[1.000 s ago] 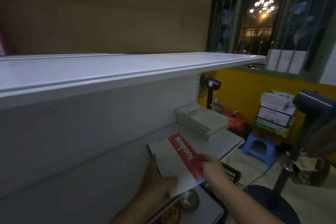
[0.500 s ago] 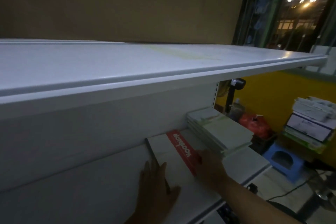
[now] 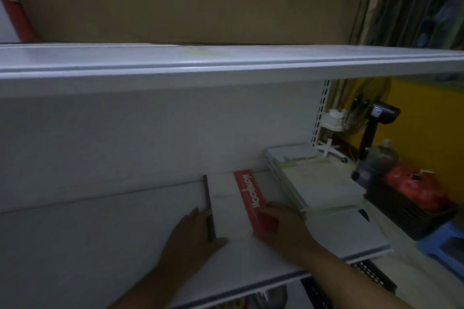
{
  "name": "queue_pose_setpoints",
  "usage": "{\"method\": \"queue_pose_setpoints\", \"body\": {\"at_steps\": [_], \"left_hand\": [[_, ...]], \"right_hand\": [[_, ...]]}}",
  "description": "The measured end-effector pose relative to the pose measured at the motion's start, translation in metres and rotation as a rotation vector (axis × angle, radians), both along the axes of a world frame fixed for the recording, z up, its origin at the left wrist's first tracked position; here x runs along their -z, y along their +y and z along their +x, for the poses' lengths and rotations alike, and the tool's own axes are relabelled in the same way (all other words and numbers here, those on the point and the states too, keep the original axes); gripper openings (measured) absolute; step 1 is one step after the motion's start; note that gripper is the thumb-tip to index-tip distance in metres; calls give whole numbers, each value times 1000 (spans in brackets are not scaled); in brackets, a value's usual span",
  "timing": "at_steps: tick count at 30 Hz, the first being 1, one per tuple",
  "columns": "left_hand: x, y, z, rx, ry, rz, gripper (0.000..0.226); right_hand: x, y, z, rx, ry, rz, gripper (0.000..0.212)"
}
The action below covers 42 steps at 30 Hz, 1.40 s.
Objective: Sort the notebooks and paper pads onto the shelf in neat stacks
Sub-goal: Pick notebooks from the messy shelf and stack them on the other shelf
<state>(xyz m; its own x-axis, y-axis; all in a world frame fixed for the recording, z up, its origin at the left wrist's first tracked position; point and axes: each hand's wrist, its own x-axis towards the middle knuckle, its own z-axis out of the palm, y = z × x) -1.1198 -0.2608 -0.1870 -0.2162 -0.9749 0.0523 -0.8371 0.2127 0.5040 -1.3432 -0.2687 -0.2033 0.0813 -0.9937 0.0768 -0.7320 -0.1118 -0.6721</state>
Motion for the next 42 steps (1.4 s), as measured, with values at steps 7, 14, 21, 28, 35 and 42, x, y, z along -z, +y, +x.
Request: {"method": "queue_pose_setpoints", "body": {"at_steps": [7,14,21,28,35,42], "left_hand": [[-2,10,-6,-38,-66,-27,65],[0,34,14,-26,-283,45,53],[-84,95,155,-162,-480,54,61],[-160,235,367,-504,-634,-27,62],[-186,372,510,-771,-586,44,63],[-166,422,599,-943,-490,145,62]], "right_hand": [[8,3,4,-29,137,-263,37],[-1,14,10,-56,512,-309,34],[-62,42,113,-132,928,-175,53],[-121,162,379,-667,666,-265,65],[-136,240,542,-938,703,-439,65],[-126,245,657,-1053,745,-409,61]]}}
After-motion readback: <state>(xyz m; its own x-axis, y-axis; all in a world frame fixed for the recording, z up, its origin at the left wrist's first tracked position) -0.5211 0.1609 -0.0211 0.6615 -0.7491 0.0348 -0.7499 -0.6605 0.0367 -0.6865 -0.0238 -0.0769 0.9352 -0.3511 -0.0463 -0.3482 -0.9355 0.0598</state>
